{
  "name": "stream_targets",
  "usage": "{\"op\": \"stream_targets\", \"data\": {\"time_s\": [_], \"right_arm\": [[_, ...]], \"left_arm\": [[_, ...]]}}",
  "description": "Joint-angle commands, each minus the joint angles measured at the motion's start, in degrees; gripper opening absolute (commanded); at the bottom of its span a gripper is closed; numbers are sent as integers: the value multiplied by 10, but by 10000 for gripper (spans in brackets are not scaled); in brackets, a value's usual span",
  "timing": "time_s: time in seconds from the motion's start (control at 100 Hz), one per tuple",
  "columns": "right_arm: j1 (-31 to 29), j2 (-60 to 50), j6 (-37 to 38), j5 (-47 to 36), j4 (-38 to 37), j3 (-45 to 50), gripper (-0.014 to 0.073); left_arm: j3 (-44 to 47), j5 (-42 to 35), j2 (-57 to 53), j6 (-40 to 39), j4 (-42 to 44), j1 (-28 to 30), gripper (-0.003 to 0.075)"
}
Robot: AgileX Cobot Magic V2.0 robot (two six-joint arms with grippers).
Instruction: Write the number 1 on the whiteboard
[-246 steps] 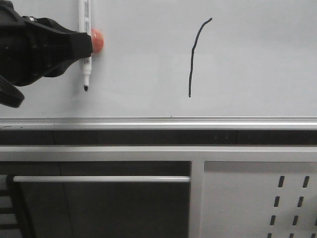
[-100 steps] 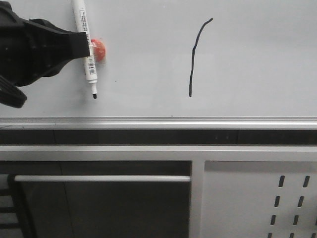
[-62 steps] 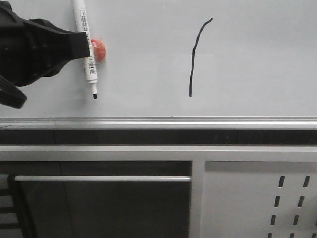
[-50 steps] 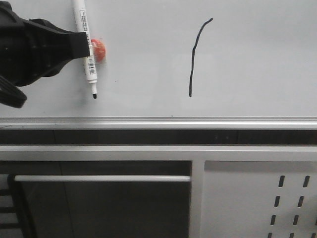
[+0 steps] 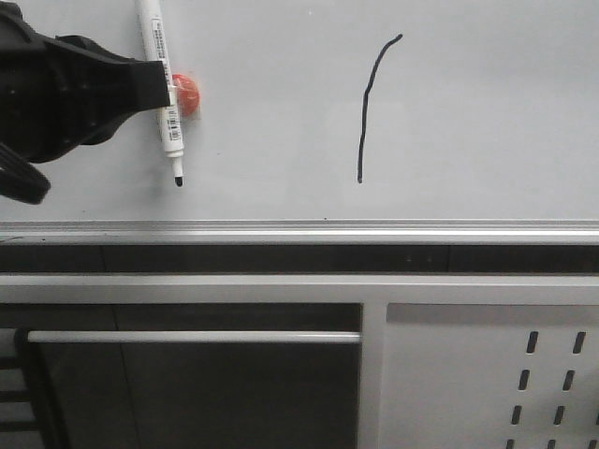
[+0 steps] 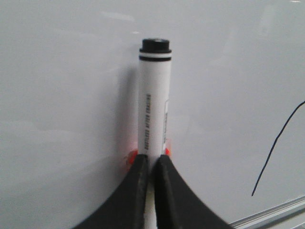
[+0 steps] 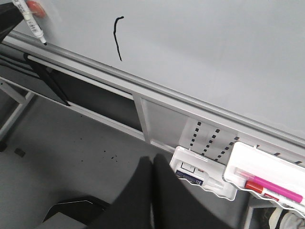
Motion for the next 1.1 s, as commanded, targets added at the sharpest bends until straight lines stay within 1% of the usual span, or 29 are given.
{"op": "stream_targets", "data": {"time_s": [0.0, 0.23, 0.5, 0.73, 0.79, 0.85, 0.95, 1.09], "right_arm": [[-2, -2, -1, 9, -19, -11, -79], [-2, -2, -1, 9, -21, -11, -79], [-2, -2, -1, 7, -24, -11, -79], [-2, -2, -1, 6, -27, -11, -79], [-2, -2, -1, 6, -27, -11, -79], [-2, -2, -1, 6, -27, -11, -79], [-2, -2, -1, 5, -27, -11, -79], [-2, -2, -1, 4, -27, -11, -79]], "left_arm": [[-13, -53, -11, -1, -1, 2, -18], [0, -56, -12, -3, 12, 2, -18], [29, -104, -15, -9, 14, 2, -18], [46, -128, -18, -39, 89, 2, -18], [60, -142, -29, -39, 93, -2, -18], [74, -151, -46, -39, 77, -11, -18], [103, -152, -81, -38, 60, -23, -18], [144, -148, -136, -38, 57, -34, -18]]}}
